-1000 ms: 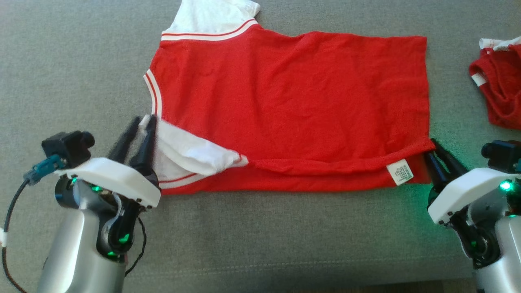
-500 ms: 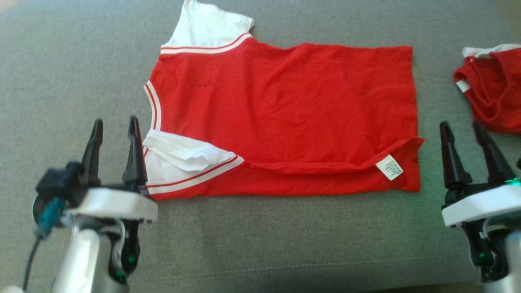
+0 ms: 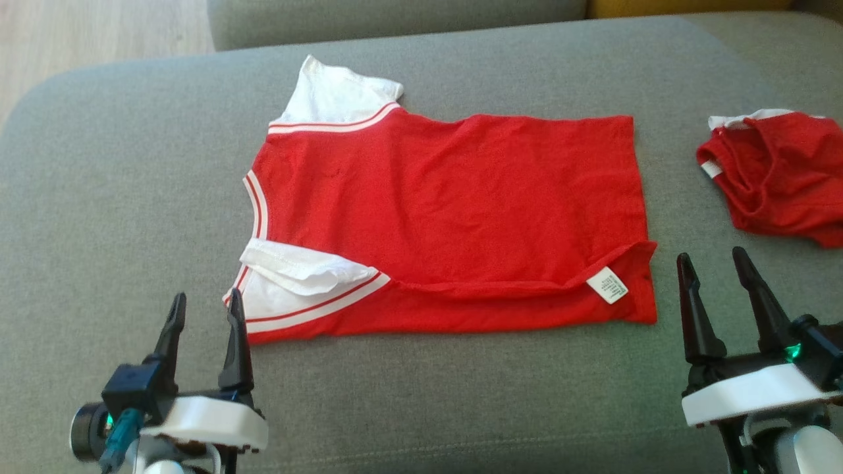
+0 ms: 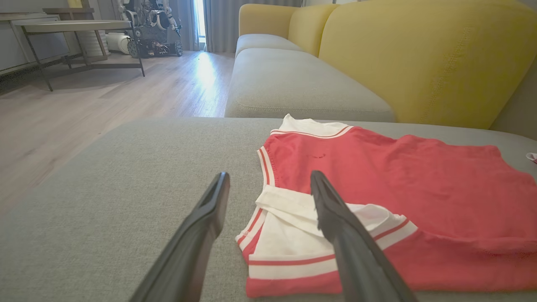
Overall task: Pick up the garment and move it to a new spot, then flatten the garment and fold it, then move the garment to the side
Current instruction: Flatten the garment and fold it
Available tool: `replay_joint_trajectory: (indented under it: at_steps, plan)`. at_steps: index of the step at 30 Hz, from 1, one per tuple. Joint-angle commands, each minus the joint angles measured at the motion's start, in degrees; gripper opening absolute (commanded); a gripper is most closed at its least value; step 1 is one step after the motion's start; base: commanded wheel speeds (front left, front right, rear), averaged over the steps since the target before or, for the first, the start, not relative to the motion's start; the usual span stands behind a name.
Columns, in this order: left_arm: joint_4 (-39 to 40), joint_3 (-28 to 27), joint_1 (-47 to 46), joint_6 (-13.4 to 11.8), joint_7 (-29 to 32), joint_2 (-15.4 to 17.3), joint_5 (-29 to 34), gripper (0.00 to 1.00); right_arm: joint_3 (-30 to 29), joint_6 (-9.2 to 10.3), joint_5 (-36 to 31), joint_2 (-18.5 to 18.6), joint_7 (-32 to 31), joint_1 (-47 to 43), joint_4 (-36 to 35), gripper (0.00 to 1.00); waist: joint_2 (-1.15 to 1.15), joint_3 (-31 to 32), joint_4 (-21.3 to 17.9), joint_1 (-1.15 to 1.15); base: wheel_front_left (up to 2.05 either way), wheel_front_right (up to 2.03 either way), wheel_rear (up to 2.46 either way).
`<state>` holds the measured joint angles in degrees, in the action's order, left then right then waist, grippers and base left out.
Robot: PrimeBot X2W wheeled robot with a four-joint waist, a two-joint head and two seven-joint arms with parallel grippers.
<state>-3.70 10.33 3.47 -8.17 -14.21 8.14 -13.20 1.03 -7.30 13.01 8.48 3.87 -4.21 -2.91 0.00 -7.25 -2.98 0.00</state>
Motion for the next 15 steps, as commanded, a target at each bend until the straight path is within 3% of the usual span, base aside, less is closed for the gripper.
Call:
replay_joint_trajectory:
  at_steps: [1, 15]
  plan:
    - [1.7, -2.0, -1.1, -0.3, -0.6, 0.5, 0.3, 1.0, 1.1, -0.19, -0.5, 0.6, 0.9, 0.6, -1.6, 1.0, 0.0, 0.9, 0.0, 0.0, 0.0, 0.0, 0.0]
    - [0.1, -1.6, -0.4, -0.2, -0.4, 1.2, -0.1, 1.0, 1.3, -0.19, -1.0, 0.2, 1.0, -0.1, -1.0, 1.0, 0.0, 2.1, 0.2, 0.0, 0.0, 0.0, 0.0]
